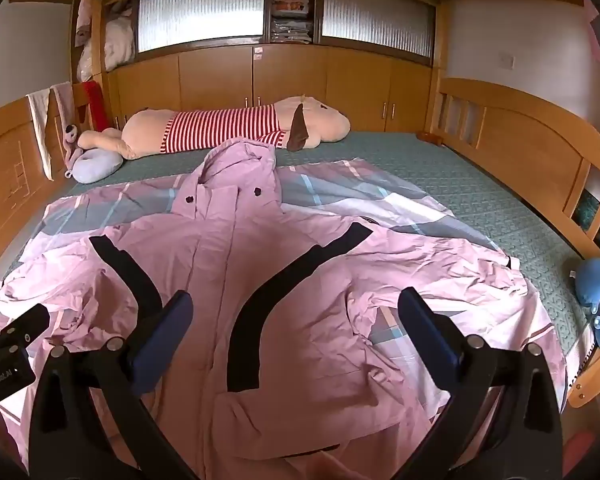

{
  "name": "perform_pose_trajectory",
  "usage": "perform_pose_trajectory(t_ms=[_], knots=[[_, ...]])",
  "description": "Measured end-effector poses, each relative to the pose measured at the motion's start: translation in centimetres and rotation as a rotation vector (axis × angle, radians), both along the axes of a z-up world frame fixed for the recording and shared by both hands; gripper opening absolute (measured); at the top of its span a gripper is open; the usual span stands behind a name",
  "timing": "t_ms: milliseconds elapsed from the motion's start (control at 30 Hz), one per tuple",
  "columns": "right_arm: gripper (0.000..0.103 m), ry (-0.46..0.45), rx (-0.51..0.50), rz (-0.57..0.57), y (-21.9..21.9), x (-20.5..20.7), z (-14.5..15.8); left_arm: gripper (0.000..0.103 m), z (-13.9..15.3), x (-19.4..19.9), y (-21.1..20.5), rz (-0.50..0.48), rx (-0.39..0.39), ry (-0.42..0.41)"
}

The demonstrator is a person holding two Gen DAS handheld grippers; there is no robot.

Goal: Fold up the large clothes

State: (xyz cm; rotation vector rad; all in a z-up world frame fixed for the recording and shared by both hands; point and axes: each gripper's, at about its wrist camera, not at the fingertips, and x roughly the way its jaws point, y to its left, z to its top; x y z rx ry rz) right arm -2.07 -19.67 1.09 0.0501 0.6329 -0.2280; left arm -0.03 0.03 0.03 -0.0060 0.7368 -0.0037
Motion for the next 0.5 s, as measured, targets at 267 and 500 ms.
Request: perform_pose_trajectory(t_ms=[267,500], knots=[[0.102,0.018,-0.01,0.011,0.4,0.2,-0.5,0.101,0.0,0.0,0.0,-0.001,0.004,0.006],[0.102,0.027,0.008,0.013,0.4,0.4,-0.8,0.101,0.0,-0.3,0.1,-0.001,0.009,0.005]])
